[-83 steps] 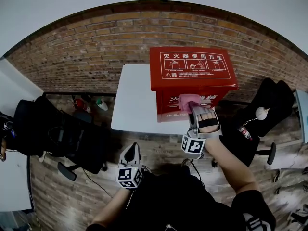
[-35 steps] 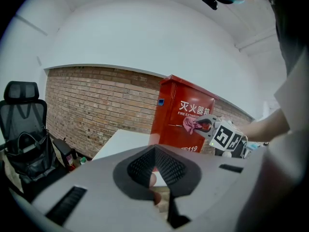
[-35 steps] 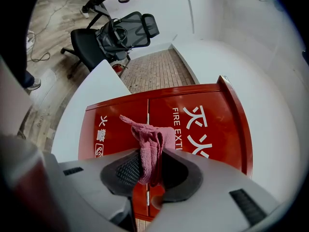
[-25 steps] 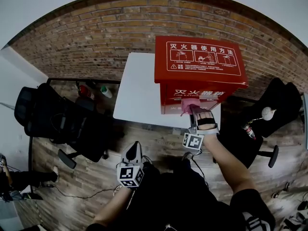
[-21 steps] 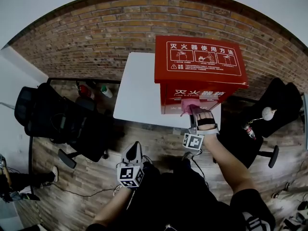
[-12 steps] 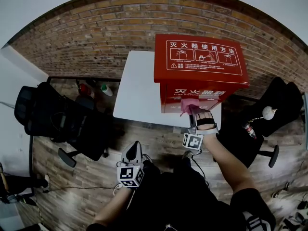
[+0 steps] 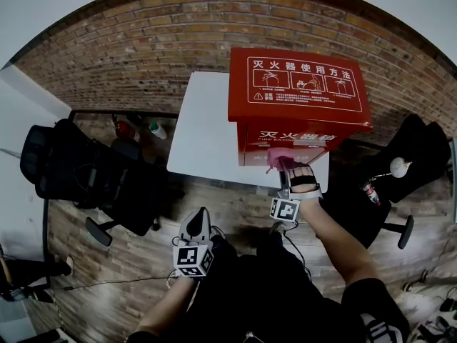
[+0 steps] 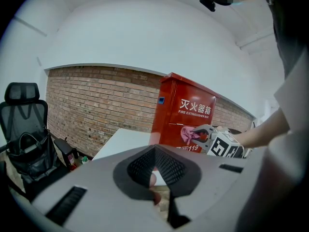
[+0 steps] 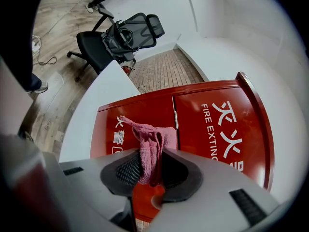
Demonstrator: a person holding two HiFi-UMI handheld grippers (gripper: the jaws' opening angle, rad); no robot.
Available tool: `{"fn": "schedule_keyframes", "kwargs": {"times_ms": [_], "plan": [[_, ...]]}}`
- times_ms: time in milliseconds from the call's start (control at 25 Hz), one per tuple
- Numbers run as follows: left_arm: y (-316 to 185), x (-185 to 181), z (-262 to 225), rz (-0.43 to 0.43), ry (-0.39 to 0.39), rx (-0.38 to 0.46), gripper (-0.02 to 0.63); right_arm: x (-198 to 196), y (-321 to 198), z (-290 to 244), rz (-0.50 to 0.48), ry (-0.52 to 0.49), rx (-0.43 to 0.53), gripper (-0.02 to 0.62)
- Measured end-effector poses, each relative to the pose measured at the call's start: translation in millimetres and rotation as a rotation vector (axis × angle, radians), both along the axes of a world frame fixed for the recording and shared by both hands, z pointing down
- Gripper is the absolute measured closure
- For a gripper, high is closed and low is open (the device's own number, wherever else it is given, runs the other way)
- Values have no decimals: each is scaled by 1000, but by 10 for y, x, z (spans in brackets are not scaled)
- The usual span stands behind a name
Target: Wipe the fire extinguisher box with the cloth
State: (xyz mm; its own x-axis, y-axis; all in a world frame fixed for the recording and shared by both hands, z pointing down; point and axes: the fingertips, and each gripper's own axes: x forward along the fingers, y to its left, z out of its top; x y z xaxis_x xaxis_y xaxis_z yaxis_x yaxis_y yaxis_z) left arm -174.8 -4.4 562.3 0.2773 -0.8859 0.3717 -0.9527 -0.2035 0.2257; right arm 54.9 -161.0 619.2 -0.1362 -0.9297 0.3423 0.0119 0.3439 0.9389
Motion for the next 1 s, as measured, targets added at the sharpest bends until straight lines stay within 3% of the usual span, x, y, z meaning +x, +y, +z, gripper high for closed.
{"fn": "schedule_keyframes", "kwargs": {"times_ms": [1000], "plan": [[50,-19,32,-37,-15,-23,572,-16,24,627,-8,16,-101,492]]}}
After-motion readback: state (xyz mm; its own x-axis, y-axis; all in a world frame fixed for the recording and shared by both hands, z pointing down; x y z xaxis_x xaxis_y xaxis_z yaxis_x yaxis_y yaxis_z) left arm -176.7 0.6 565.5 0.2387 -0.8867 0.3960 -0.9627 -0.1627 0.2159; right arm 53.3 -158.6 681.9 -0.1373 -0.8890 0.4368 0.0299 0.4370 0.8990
